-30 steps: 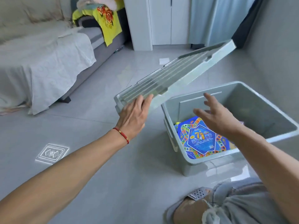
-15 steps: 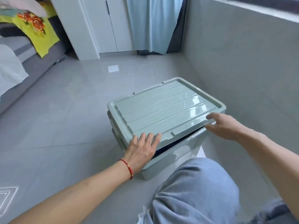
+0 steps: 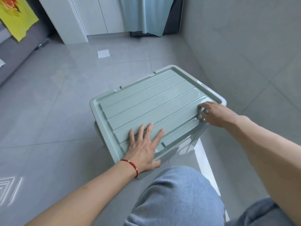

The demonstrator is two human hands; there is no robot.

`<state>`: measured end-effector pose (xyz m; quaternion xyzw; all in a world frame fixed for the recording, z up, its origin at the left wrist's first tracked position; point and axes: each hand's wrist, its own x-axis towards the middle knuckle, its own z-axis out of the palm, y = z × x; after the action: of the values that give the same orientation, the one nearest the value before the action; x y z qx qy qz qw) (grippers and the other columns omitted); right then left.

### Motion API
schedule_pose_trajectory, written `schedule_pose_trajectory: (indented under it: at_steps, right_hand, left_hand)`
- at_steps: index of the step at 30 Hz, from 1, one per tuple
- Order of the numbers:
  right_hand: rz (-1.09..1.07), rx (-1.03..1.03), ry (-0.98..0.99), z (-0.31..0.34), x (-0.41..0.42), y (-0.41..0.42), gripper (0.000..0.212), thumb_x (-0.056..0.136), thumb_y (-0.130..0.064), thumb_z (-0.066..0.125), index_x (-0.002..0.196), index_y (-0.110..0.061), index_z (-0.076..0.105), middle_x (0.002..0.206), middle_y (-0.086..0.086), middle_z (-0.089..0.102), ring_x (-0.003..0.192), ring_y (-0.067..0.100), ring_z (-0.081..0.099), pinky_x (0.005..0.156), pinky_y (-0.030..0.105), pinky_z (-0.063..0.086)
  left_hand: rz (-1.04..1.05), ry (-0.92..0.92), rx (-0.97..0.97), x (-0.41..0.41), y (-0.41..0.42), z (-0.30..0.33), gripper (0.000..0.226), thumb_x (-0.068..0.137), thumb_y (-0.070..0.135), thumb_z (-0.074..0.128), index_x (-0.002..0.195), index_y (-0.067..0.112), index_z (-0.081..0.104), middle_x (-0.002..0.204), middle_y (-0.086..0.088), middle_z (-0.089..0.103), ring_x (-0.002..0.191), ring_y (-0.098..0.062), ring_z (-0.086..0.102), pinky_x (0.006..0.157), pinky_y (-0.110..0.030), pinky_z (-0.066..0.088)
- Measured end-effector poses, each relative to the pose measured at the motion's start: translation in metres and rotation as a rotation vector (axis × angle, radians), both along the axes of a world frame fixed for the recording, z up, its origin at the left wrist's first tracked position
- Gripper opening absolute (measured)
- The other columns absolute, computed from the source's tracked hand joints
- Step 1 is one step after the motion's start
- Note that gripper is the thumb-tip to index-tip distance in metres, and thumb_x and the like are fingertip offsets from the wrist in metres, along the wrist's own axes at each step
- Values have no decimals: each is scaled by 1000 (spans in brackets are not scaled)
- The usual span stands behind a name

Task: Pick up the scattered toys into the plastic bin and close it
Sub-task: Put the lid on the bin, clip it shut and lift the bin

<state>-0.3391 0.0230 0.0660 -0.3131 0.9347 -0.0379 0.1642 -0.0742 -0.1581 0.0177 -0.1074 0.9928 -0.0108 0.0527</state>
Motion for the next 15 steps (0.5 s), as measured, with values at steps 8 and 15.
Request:
schedule_pose_trajectory:
  at_steps: [8,15]
  right_hand:
    - [153,81,74,28,43,11,42,88,-22,51,123,-40,66,119,-8,71,113,22,62,95,29,49]
    - [64,-81,-192,24,73,25,31,80,-16,62,91,-39,77,87,-15,74,90,9,69,80,21,52]
  left_hand:
    - [-199,-47,-2,28,-75,2,101,80,75,56,155,49,-6,168,-7,-2,153,-34,2,120,-61,6]
    - [-150,-226,92,50,-123,-4,87,87,77,39,150,53,-17,166,-4,-20,149,-26,-27,119,-64,-3]
